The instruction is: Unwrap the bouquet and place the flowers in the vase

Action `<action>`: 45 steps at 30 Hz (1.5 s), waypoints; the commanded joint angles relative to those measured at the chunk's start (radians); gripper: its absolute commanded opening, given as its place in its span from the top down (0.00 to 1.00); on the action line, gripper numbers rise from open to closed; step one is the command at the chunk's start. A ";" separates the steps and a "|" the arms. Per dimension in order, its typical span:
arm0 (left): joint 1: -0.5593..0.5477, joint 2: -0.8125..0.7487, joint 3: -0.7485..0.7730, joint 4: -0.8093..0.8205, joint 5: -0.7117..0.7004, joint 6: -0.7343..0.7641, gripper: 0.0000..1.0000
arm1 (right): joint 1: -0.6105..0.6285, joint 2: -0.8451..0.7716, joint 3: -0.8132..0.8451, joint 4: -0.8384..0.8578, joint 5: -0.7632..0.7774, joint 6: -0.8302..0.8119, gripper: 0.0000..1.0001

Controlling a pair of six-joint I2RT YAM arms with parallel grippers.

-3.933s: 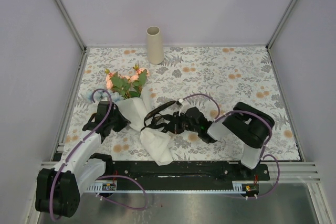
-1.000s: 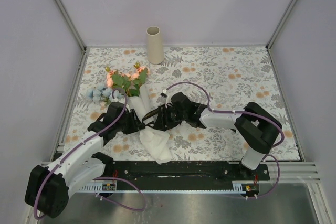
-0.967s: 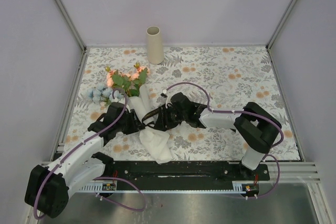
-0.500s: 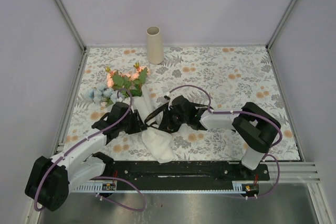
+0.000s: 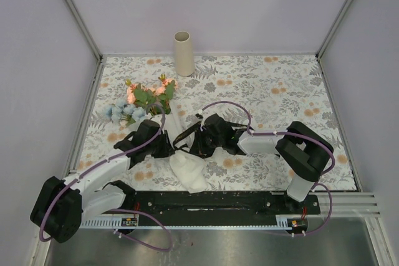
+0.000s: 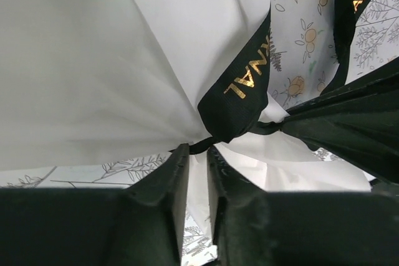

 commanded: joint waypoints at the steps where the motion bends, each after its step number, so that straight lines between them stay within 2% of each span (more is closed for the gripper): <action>1: -0.021 0.017 0.062 0.026 -0.025 0.040 0.85 | 0.007 -0.035 -0.009 0.015 0.031 -0.016 0.86; 4: -0.027 0.028 0.085 0.003 -0.042 0.038 1.00 | 0.007 -0.041 -0.010 0.013 0.033 -0.019 0.86; 8: -0.036 0.015 0.121 -0.051 -0.068 0.026 1.00 | 0.007 -0.061 -0.018 0.007 0.048 -0.019 0.87; 14: -0.036 -0.024 0.156 -0.161 -0.231 -0.026 1.00 | 0.007 -0.085 -0.039 0.004 0.083 -0.004 0.89; 16: -0.036 -0.030 0.158 -0.168 -0.235 -0.023 1.00 | 0.008 -0.099 -0.061 0.021 0.099 0.004 0.89; 18: -0.036 -0.048 0.151 -0.143 -0.176 0.015 1.00 | 0.007 -0.104 -0.066 0.022 0.093 0.005 0.89; 19: -0.036 -0.062 0.150 -0.128 -0.139 0.036 0.99 | 0.007 -0.104 -0.066 0.022 0.090 0.002 0.89; 23: -0.038 -0.117 0.113 -0.045 -0.027 0.066 0.64 | 0.007 -0.102 -0.069 0.039 0.082 0.002 0.88; 24: -0.036 -0.122 0.105 -0.019 0.005 0.075 0.60 | 0.007 -0.101 -0.066 0.039 0.082 -0.004 0.88; 29: -0.039 -0.072 0.076 0.052 0.050 0.092 0.59 | 0.007 -0.088 -0.053 0.045 0.068 -0.007 0.88; 31: -0.041 -0.047 0.075 0.050 0.041 0.098 0.60 | 0.005 -0.090 -0.047 0.038 0.056 -0.005 0.85; 38: -0.053 -0.029 0.039 0.070 0.022 0.076 0.63 | 0.005 -0.150 0.003 -0.010 0.024 -0.011 0.57; 45: -0.053 -0.035 0.035 0.072 0.013 0.044 0.64 | 0.007 -0.066 0.094 -0.028 -0.028 -0.027 0.48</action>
